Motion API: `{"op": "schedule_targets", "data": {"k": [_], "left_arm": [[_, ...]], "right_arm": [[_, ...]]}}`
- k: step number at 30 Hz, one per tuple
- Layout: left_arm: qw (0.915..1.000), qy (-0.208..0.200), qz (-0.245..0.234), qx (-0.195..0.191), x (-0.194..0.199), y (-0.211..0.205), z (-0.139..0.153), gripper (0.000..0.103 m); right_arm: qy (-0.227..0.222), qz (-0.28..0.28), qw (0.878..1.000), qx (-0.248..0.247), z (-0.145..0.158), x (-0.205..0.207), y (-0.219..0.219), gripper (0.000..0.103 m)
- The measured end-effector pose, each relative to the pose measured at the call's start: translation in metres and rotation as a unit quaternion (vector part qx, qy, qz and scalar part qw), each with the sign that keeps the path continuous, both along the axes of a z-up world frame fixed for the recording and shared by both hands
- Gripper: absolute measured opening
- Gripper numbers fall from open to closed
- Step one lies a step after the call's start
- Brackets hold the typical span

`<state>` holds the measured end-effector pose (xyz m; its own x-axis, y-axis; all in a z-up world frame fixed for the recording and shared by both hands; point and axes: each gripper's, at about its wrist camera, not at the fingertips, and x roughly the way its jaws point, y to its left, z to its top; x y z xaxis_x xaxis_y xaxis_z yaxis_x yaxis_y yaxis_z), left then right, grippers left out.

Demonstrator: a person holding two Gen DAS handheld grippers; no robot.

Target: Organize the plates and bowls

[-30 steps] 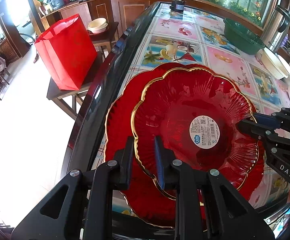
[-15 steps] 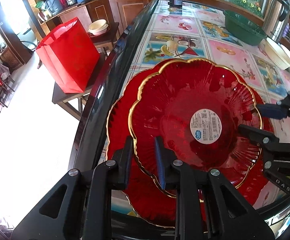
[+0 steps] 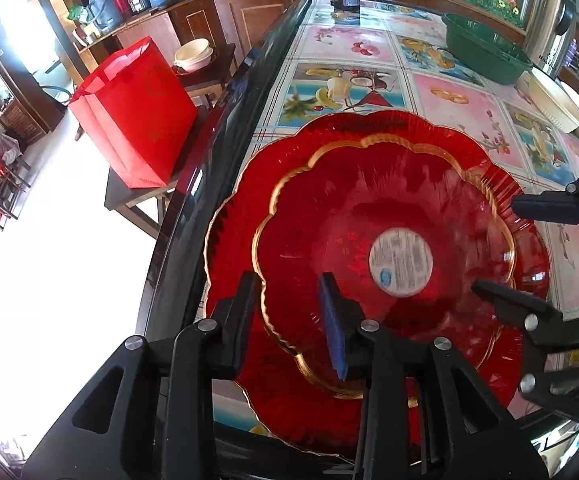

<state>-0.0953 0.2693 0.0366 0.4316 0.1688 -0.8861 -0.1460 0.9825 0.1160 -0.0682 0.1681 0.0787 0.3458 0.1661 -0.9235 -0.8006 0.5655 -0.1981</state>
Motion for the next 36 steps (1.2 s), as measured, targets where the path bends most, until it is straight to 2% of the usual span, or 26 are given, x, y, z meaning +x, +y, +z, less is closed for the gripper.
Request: {"op": "schedule_targets", "data": {"k": [2, 4, 7, 8, 10, 11, 13, 14, 16, 18, 23, 30, 36], "left_arm": [[0.9999, -0.009, 0.006, -0.001, -0.002, 0.001, 0.002, 0.036], [0.9997, -0.018, 0.008, -0.013, -0.004, 0.001, 0.006, 0.051], [0.9991, -0.039, 0.013, -0.015, -0.01, 0.002, 0.014, 0.055], [0.9987, -0.046, 0.015, -0.016, -0.012, 0.002, 0.018, 0.055], [0.9976, -0.061, 0.021, -0.026, -0.016, 0.002, 0.026, 0.055], [0.9967, -0.071, 0.022, -0.035, -0.017, 0.001, 0.03, 0.056], [0.994, -0.095, 0.023, -0.049, -0.021, -0.005, 0.04, 0.065], [0.9929, -0.107, 0.022, -0.047, -0.022, -0.01, 0.045, 0.066], [0.99, -0.136, 0.012, -0.036, -0.022, -0.026, 0.055, 0.067], [0.9884, -0.147, 0.002, -0.038, -0.018, -0.039, 0.06, 0.067], [0.9804, -0.168, -0.029, -0.099, -0.001, -0.075, 0.066, 0.067], [0.9745, -0.175, -0.061, -0.126, 0.027, -0.13, 0.063, 0.067], [0.9766, -0.162, -0.086, -0.113, 0.047, -0.167, 0.059, 0.067]], "right_arm": [[0.004, 0.005, 1.0, 0.002, 0.001, -0.001, -0.001, 0.06], [0.006, 0.004, 1.0, 0.008, 0.002, 0.0, -0.002, 0.06], [0.012, -0.011, 0.999, 0.041, 0.008, 0.003, -0.011, 0.061], [0.015, -0.02, 0.998, 0.061, 0.011, 0.004, -0.017, 0.063], [0.019, -0.037, 0.996, 0.084, 0.016, 0.007, -0.026, 0.076], [0.02, -0.045, 0.994, 0.099, 0.018, 0.009, -0.031, 0.078], [0.031, -0.07, 0.987, 0.14, 0.024, 0.015, -0.048, 0.079], [0.041, -0.092, 0.98, 0.17, 0.027, 0.019, -0.061, 0.079], [0.048, -0.118, 0.97, 0.205, 0.031, 0.023, -0.077, 0.08], [0.042, -0.151, 0.961, 0.227, 0.033, 0.027, -0.097, 0.08], [0.021, -0.216, 0.944, 0.247, 0.038, 0.035, -0.142, 0.08], [0.012, -0.272, 0.925, 0.264, 0.034, 0.039, -0.197, 0.08], [0.006, -0.312, 0.911, 0.269, 0.031, 0.041, -0.237, 0.08]]}}
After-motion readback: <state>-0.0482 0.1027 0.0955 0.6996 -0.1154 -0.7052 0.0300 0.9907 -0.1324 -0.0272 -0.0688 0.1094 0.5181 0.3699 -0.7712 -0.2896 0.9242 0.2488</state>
